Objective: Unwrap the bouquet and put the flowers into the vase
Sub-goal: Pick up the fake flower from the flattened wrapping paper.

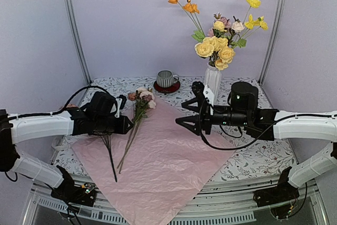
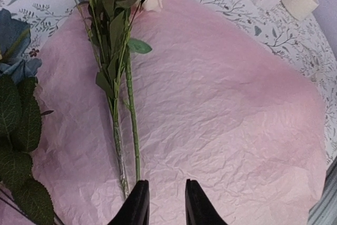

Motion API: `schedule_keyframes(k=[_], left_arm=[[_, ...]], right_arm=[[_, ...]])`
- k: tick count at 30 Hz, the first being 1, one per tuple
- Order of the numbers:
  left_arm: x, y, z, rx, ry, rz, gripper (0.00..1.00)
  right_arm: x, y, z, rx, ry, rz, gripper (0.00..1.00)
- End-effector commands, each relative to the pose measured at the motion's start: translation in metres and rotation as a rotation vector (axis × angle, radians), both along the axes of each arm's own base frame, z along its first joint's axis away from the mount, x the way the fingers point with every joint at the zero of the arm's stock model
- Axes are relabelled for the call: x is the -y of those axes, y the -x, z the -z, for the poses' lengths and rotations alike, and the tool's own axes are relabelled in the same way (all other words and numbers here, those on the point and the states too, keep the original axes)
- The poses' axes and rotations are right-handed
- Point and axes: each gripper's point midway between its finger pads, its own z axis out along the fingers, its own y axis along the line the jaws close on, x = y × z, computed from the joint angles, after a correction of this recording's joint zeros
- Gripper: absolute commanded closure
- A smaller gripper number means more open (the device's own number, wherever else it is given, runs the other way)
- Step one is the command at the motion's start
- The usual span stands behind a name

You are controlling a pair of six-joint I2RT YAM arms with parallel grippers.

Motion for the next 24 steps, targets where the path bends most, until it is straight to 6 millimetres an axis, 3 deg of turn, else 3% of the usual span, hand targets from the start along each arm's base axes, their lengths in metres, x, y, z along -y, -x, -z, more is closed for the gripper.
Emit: schedule_keyframes(k=[1, 7, 13, 24], left_arm=[[-0.001, -0.012, 0.018, -0.084, -0.042, -0.006, 0.74], [-0.009, -0.031, 0.039, -0.123, -0.145, -0.038, 0.72], [-0.021, -0.046, 0.062, -0.161, -0.259, -0.071, 0.69], [-0.022, -0.057, 0.093, -0.221, -0.34, -0.071, 0.69]], right_arm=[[-0.003, -0.011, 0.022, 0.062, -0.028, 0.053, 0.29], [-0.003, -0.021, 0.066, 0.041, -0.005, 0.093, 0.3], [-0.004, -0.026, 0.093, 0.014, 0.019, 0.117, 0.3], [-0.007, -0.029, 0.105, -0.009, 0.032, 0.122, 0.29]])
